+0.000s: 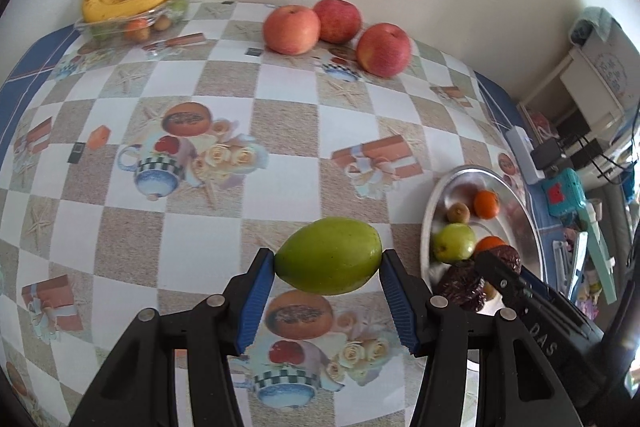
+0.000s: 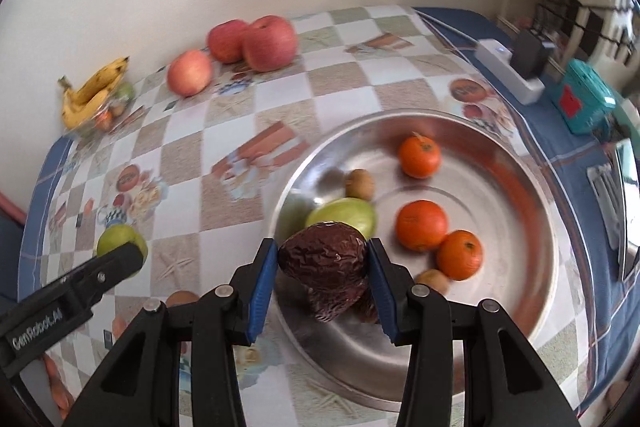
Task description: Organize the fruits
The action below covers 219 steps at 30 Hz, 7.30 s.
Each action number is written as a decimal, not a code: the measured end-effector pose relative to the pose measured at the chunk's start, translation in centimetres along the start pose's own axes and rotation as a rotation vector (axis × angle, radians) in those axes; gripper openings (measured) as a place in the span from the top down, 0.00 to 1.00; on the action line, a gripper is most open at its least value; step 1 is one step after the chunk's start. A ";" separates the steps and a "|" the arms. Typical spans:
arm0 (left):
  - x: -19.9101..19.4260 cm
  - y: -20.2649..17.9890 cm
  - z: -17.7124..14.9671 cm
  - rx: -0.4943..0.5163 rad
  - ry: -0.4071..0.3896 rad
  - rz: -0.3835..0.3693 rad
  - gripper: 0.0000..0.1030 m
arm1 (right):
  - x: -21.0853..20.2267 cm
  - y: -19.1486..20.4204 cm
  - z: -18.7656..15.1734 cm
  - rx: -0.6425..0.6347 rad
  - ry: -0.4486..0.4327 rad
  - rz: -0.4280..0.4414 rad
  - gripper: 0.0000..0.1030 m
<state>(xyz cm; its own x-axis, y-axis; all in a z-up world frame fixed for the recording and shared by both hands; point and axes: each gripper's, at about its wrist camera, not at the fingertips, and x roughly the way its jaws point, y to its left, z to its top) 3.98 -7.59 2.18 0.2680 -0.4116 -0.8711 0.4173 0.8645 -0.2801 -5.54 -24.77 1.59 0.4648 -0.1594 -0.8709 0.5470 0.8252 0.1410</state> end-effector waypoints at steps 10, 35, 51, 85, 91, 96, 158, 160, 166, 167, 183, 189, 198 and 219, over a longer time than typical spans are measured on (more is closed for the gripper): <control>0.9 -4.7 -1.4 0.110 0.025 -0.074 0.44 | -1.0 -4.5 0.5 0.129 -0.026 -0.029 0.55; 2.1 -11.4 -4.1 0.294 0.045 -0.147 0.44 | -1.2 -7.8 0.2 0.215 -0.033 -0.053 0.54; 2.4 -11.7 -4.0 0.307 0.055 -0.157 0.41 | -0.7 -8.0 0.1 0.221 -0.016 -0.061 0.48; 2.8 -2.7 -0.9 0.034 -0.042 0.239 0.00 | -0.1 -6.8 0.1 0.135 -0.008 -0.132 0.04; 3.1 -2.2 -0.5 0.031 -0.042 0.282 0.00 | 0.1 -5.7 0.1 0.090 -0.010 -0.137 0.04; 3.3 -2.0 -0.5 0.039 -0.037 0.309 0.00 | 0.2 -5.3 0.1 0.073 -0.008 -0.140 0.04; -4.2 4.2 -5.9 0.005 0.015 0.420 0.00 | -3.7 0.9 -5.1 -0.136 -0.045 -0.084 0.04; -4.1 4.2 -5.9 -0.008 0.020 0.414 0.00 | -3.6 1.0 -5.2 -0.140 -0.042 -0.080 0.04; -4.2 4.3 -5.9 -0.012 0.006 0.439 0.00 | -3.5 1.0 -5.2 -0.137 -0.037 -0.081 0.04; -4.2 4.4 -5.8 -0.014 0.007 0.440 0.00 | -3.5 1.0 -5.2 -0.137 -0.038 -0.080 0.04; -4.0 4.4 -5.9 -0.013 0.016 0.450 0.00 | -3.4 1.2 -5.2 -0.148 -0.030 -0.080 0.04; -4.0 4.6 -5.9 -0.017 0.018 0.454 0.00 | -3.4 1.3 -5.2 -0.149 -0.029 -0.080 0.04; -4.0 4.6 -5.9 -0.016 0.021 0.458 0.00 | -3.4 1.3 -5.2 -0.149 -0.029 -0.081 0.04; -4.0 4.7 -5.9 -0.016 0.024 0.461 0.00 | -3.3 1.3 -5.2 -0.149 -0.027 -0.081 0.04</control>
<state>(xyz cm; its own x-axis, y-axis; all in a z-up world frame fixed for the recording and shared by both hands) -0.27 -0.21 1.92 0.4020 0.0234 -0.9153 0.2463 0.9601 0.1327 -9.99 -20.31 2.18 0.4431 -0.2412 -0.8634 0.4746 0.8802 -0.0023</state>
